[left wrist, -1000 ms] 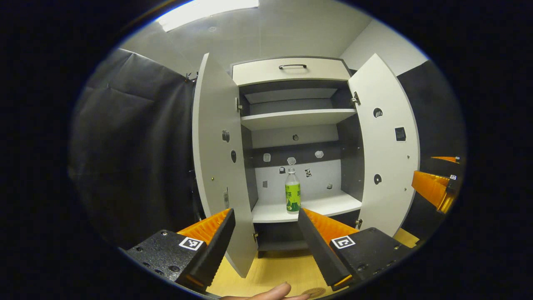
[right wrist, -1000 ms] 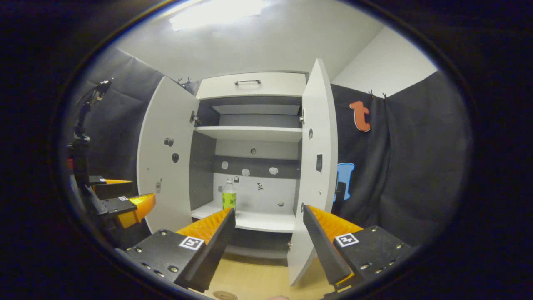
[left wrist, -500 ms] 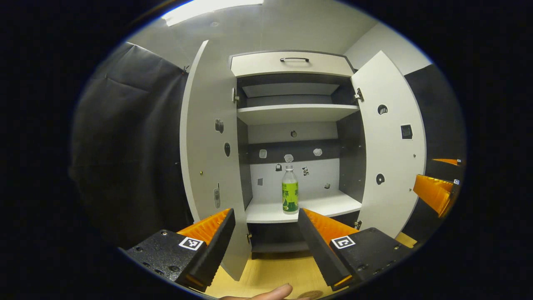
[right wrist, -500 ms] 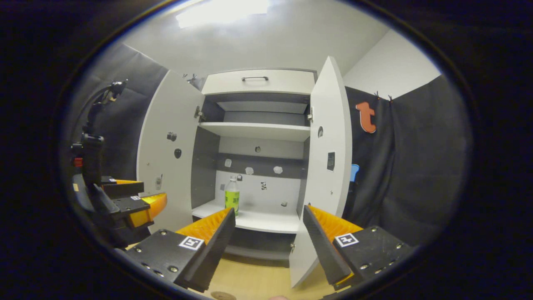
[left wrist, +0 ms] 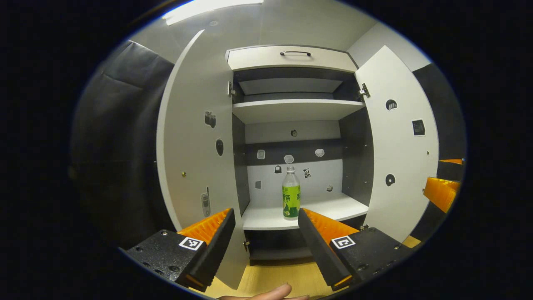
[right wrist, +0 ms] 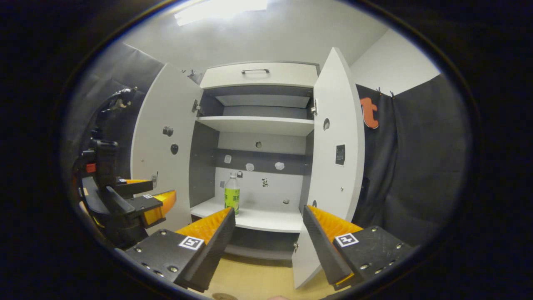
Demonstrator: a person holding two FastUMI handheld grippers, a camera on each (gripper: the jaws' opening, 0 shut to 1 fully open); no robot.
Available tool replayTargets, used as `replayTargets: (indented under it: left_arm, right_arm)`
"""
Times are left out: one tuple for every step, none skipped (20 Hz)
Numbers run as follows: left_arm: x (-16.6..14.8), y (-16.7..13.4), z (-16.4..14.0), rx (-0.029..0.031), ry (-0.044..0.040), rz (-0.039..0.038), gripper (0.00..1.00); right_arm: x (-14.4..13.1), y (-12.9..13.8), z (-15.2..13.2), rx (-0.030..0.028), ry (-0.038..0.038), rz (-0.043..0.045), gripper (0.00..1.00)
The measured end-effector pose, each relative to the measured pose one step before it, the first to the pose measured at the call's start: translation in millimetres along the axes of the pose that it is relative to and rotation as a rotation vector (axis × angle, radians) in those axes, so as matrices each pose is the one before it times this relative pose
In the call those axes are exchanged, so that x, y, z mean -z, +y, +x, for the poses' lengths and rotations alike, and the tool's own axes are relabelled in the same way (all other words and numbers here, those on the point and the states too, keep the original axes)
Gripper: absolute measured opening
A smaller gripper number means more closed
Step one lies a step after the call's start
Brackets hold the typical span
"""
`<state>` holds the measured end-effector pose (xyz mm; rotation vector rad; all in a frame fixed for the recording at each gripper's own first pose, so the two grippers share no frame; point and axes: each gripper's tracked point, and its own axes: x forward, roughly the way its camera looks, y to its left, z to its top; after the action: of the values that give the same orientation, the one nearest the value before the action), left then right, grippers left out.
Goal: Grasp the bottle in the cabinet with the left hand and place it on the coaster, then close the right door with the right hand and the left door with the left hand.
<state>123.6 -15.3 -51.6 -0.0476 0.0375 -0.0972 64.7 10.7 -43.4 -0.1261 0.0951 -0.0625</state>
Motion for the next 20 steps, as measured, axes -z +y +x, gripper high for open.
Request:
replayTargets:
  left_arm:
    - [2.32, -0.92, 6.72, -0.00123, 0.00375, -0.00407, 0.96]
    - [2.2, -1.79, 8.78, 0.00316, 0.0039, -0.00373, 0.96]
    - [1.81, -3.7, 8.49, 0.00901, 0.00151, -0.00942, 0.96]
    - [1.63, -3.32, 9.91, 0.00843, 0.0007, -0.00959, 0.96]
    - [2.97, -2.04, 10.55, 0.00458, 0.00274, -0.00289, 0.96]
    - [2.77, -0.63, 10.91, -0.00257, 0.00458, 0.00062, 0.96]
    - [1.81, -1.85, 11.95, -0.00221, 0.00115, -0.00207, 0.96]
    - [1.94, -3.1, 11.93, 0.00675, -0.00036, -0.0053, 0.96]
    - [1.02, -4.88, 13.89, 0.01833, -0.00793, -0.00698, 0.96]
    - [1.25, -5.61, 14.37, 0.02425, -0.00481, -0.01121, 0.96]
    - [2.88, -4.94, 10.19, 0.01723, -0.00016, -0.01067, 0.96]
    - [0.25, -2.13, 13.23, 0.0071, -0.00943, 0.00503, 0.96]
    - [2.12, -2.24, 12.61, 0.0056, -0.00856, 0.00374, 0.96]
    - [3.04, -2.99, 10.65, 0.007, 0.00137, -0.00176, 0.96]
    - [3.02, -2.93, 10.06, 0.00452, 0.00287, -0.00938, 0.96]
    - [3.47, -3.21, 9.79, 0.00601, 0.00839, -0.01045, 0.96]
    - [3.0, -2.57, 8.67, 0.00694, 0.00308, -0.00566, 0.96]
    - [2.38, -0.81, 10.0, 0.00029, 0.00193, 0.00308, 0.96]
    - [1.74, 0.92, 9.48, -0.00158, -0.0021, 0.00198, 0.96]
    - [1.25, 1.54, 9.26, -0.0069, 0.00283, -0.00153, 0.96]
  right_arm:
    - [0.51, -0.17, -1.78, 0.00313, 0.00098, 0.00048, 0.99]
    - [0.84, -0.88, 1.17, 0.00427, 0.00334, -0.001, 0.99]
    - [1.91, -2.49, 4.21, 0.00563, 0.00342, 0.00103, 0.99]
    - [1.26, -1.77, 4.88, 0.00441, 0.00524, 0.00297, 0.99]
    - [1.25, -1.46, 2.95, 0.00395, 0.00558, 0.00371, 0.99]
    - [2.4, -1.43, 2.24, 0.00267, 0.00645, 0.00445, 0.99]
    - [2.3, -1.53, 0.92, 0.00429, 0.00744, 0.00534, 0.99]
    - [1.95, -2.47, 0.67, 0.00721, 0.00501, 0.00248, 0.99]
    - [2.01, -2.6, 0.94, 0.00641, 0.00613, -0.00267, 0.99]
    - [3.59, -4.35, 1.24, 0.0106, 0.00725, 0.00006, 0.99]
    - [2.6, -4.13, 0.97, 0.01267, 0.00862, 0.00166, 0.99]
    - [3.35, -4.06, 1.71, 0.01368, 0.00782, 0.00483, 0.99]
    - [1.45, -2.14, 0.7, 0.00776, 0.00233, -0.00042, 0.99]
    - [0.25, -1.38, 0.0, 0.00245, -0.00384, -0.00402, 0.99]
    - [0.03, -0.57, 0.09, 0.00116, -0.00349, -0.00212, 0.99]
    - [0.88, -1.57, 0.78, 0.00465, -0.00348, -0.00148, 0.99]
    - [-0.26, -1.31, -0.5, 0.00533, -0.00516, -0.00187, 0.99]
    - [-0.2, -0.98, -0.08, 0.00243, -0.00578, 0.00174, 0.99]
    - [-0.64, -0.31, -1.42, -0.00089, -0.00578, 0.00957, 0.99]
    - [-0.14, -0.05, -1.39, -0.00257, -0.0062, 0.01072, 0.99]
